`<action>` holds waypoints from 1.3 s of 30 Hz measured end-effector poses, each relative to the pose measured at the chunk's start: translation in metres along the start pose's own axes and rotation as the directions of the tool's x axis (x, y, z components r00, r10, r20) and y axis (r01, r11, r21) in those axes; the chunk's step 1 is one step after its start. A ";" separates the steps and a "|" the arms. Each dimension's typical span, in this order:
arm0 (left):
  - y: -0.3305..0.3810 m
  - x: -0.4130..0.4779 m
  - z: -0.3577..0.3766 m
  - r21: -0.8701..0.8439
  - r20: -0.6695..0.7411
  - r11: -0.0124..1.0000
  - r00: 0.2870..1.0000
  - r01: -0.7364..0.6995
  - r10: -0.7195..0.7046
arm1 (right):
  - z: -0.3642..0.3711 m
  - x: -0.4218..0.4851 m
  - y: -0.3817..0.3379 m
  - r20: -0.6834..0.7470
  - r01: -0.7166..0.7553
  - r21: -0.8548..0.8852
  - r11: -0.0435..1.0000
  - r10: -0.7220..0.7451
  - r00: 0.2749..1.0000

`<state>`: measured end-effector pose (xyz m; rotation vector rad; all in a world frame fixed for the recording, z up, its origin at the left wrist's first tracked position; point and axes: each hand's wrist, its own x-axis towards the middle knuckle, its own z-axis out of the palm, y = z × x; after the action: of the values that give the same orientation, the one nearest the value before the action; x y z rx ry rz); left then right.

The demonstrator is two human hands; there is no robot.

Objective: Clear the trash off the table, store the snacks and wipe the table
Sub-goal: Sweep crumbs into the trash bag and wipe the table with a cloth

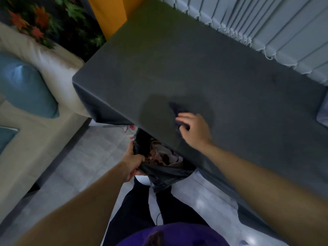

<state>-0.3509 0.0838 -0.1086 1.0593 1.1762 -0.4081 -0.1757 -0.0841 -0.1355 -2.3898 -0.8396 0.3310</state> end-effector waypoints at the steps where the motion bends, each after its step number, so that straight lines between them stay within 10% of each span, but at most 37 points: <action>1: -0.001 0.000 0.003 0.010 0.004 1.000 1.000 -0.007 0.007 | 0.002 -0.010 -0.005 0.075 0.073 0.040 0.997 -0.076 0.994; 5: -0.005 0.000 0.014 0.049 0.024 0.999 1.000 -0.020 0.019 | -0.009 -0.024 -0.001 0.020 0.113 0.124 0.986 -0.116 0.993; 9: -0.006 -0.001 0.023 0.088 0.057 0.996 0.998 -0.019 0.014 | -0.036 -0.028 0.032 -0.354 -0.289 0.037 0.957 0.283 0.891; 17: -0.023 0.004 0.042 0.151 0.132 0.988 0.991 -0.026 0.006 | -0.008 -0.096 0.005 0.069 -0.032 0.029 0.999 0.030 0.997; 19: -0.028 0.004 0.047 0.159 0.148 0.987 0.989 -0.024 0.000 | -0.015 -0.105 0.012 -0.006 -0.055 0.048 0.997 0.055 0.998; 22: -0.033 0.002 0.054 0.200 0.181 0.980 0.983 -0.007 -0.031 | -0.039 -0.111 0.039 -0.413 -0.363 0.065 0.929 0.357 0.838; 25: -0.037 0.001 0.060 0.232 0.185 0.973 0.982 -0.010 -0.034 | -0.056 -0.116 0.063 -0.444 -0.627 0.062 0.776 0.584 0.679; 29: -0.041 0.000 0.070 0.281 0.186 0.960 0.982 -0.012 -0.042 | -0.054 -0.128 0.060 -0.194 -0.300 0.048 0.953 0.303 0.933; 32: -0.040 -0.005 0.076 0.337 0.214 0.941 0.976 -0.028 -0.048 | -0.055 -0.137 0.051 -0.098 -0.215 0.069 0.974 0.221 0.970; 36: -0.039 -0.005 0.077 0.377 0.222 0.925 0.974 -0.045 -0.043 | -0.063 -0.136 0.070 -0.449 -0.564 0.160 0.810 0.569 0.689; 39: -0.038 -0.005 0.075 0.363 0.223 0.930 0.974 -0.052 -0.033 | -0.052 -0.124 0.058 -0.383 -0.568 0.121 0.814 0.566 0.730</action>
<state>-0.3408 0.0012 -0.1213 1.3013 0.9083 -0.7434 -0.2222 -0.2226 -0.1234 -2.5425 0.1042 0.0510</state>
